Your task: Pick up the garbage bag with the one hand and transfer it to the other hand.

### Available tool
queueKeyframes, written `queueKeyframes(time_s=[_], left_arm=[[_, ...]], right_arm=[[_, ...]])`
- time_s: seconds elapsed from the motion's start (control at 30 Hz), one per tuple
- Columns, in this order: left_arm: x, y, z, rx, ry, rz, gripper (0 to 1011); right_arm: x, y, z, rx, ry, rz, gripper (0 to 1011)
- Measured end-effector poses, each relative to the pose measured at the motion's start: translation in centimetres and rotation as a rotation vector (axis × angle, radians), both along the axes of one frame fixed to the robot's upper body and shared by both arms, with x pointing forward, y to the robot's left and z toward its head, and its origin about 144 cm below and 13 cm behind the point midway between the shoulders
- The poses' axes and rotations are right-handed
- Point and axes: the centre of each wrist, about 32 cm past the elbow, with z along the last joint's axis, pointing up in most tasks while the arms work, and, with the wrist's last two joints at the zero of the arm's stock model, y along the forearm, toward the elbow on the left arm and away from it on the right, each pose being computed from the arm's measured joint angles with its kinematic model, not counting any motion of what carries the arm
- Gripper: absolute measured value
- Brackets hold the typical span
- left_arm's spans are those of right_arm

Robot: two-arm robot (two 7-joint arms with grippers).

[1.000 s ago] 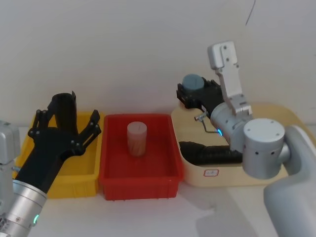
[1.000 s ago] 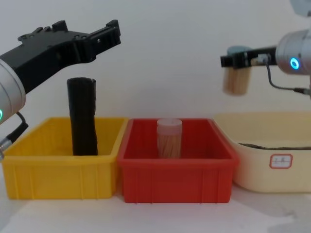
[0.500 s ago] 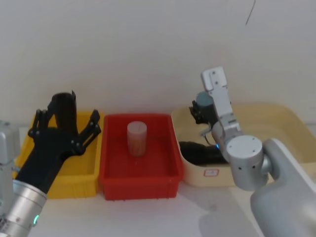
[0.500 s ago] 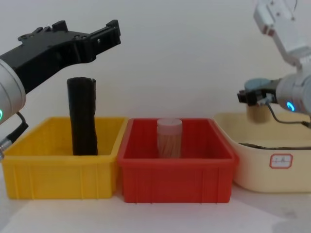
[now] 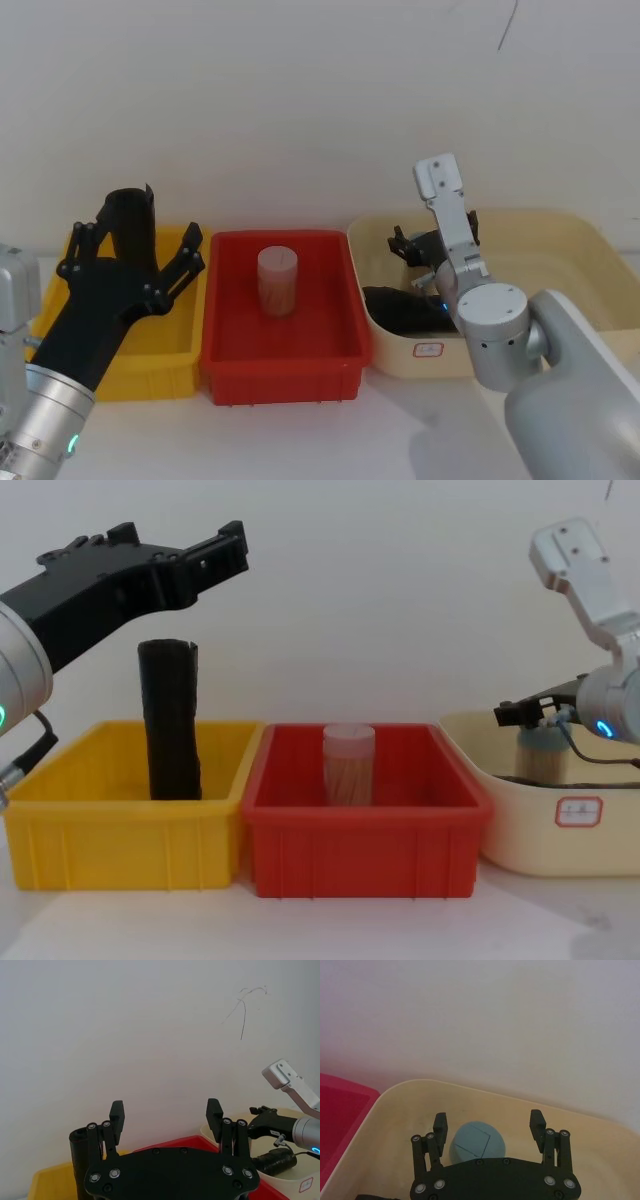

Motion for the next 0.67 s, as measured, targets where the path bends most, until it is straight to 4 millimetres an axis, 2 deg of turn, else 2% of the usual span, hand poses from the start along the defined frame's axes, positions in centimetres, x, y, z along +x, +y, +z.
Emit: queueKeyframes(time_s=[0.33,0.67], left_arm=[[0.0,0.0,0.0,0.000,0.000,0.000,1002],[0.0,0.0,0.0,0.000,0.000,0.000,1002]], right_arm=[[-0.4,-0.8,1.5,0.085,0.018,0.030,1001],[-2.2,-2.4,3.3,0.163,-0.004,0.112,1001]])
